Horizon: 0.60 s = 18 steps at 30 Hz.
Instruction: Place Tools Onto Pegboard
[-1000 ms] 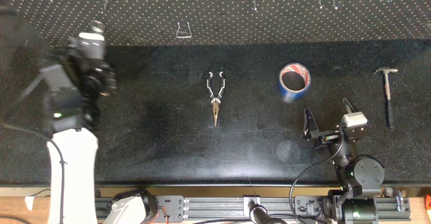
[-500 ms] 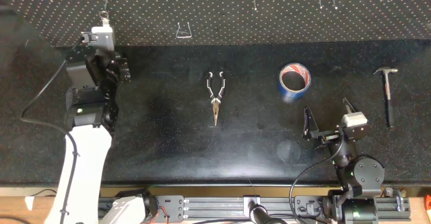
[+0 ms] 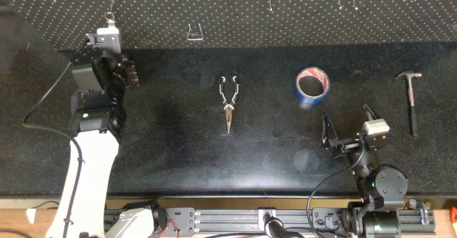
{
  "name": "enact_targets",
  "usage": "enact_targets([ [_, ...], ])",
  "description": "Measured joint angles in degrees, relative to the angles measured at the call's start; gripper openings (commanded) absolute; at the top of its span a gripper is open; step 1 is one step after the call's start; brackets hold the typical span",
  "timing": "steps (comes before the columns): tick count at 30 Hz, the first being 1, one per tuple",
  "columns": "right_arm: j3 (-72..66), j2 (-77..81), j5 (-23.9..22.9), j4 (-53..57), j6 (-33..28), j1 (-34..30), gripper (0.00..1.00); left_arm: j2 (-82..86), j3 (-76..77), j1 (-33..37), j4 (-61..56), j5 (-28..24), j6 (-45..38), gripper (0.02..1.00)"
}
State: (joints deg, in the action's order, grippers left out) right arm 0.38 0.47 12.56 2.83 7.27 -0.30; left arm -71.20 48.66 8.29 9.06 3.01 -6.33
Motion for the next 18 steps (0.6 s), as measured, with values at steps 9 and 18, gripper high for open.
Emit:
enact_targets([
  [9, 0.0, 0.0, 0.0, 0.0, 0.0, 0.0, 0.987, -0.1, 0.0, 0.0, -0.7, 0.9, 0.0, 0.029],
  [18, 0.0, 0.0, 0.0, 0.0, 0.0, 0.0, 0.987, -1.8, 0.0, 0.0, -2.1, 1.7, 0.0, 0.029],
])
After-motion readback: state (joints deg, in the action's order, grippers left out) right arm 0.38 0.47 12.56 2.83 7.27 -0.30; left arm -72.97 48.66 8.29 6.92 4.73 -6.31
